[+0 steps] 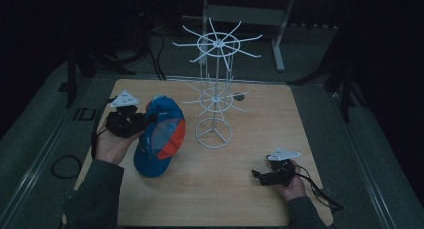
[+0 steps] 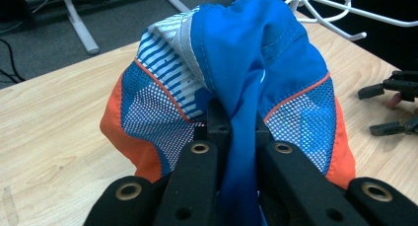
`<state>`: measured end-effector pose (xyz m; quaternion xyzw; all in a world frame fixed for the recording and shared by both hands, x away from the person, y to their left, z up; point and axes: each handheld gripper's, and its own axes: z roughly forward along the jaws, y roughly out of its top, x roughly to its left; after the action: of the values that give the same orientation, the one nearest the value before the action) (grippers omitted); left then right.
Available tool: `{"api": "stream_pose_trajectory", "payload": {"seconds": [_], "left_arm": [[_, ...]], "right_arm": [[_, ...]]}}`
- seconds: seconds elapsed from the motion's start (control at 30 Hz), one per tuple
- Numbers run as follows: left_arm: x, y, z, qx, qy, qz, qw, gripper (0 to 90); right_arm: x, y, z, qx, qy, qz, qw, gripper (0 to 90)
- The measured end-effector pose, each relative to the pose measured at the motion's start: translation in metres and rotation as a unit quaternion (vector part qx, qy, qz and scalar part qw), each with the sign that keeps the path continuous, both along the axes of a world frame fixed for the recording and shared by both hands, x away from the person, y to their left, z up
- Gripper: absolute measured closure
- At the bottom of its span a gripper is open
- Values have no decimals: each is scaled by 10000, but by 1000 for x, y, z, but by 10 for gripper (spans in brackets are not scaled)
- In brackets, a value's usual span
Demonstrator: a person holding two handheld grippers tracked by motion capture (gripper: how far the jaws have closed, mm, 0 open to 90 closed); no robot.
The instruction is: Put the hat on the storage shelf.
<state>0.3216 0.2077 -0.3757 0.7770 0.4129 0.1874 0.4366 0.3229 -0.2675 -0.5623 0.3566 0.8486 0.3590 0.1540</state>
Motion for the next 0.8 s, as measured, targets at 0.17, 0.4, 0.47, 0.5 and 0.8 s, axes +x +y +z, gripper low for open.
{"api": "stream_pose_trajectory", "payload": {"seconds": [0.17, 0.4, 0.47, 0.5, 0.8], "left_arm": [[-2, 2, 5, -34, -80, -18, 10000, 880], [-3, 5, 11, -123, -175, -20, 9998, 880], [-4, 6, 12, -143, -192, -29, 9997, 880], [-4, 7, 12, -159, -199, -40, 9997, 880], [-6, 10, 17, -249, -266, -52, 9993, 880]], "right_arm": [[0, 0, 0, 0, 1, 0, 10000, 121], [0, 0, 0, 2, 2, 1, 10000, 121], [0, 0, 0, -1, 1, 2, 10000, 121], [0, 0, 0, -2, 1, 2, 10000, 121], [0, 0, 0, -5, 0, 5, 10000, 121]]}}
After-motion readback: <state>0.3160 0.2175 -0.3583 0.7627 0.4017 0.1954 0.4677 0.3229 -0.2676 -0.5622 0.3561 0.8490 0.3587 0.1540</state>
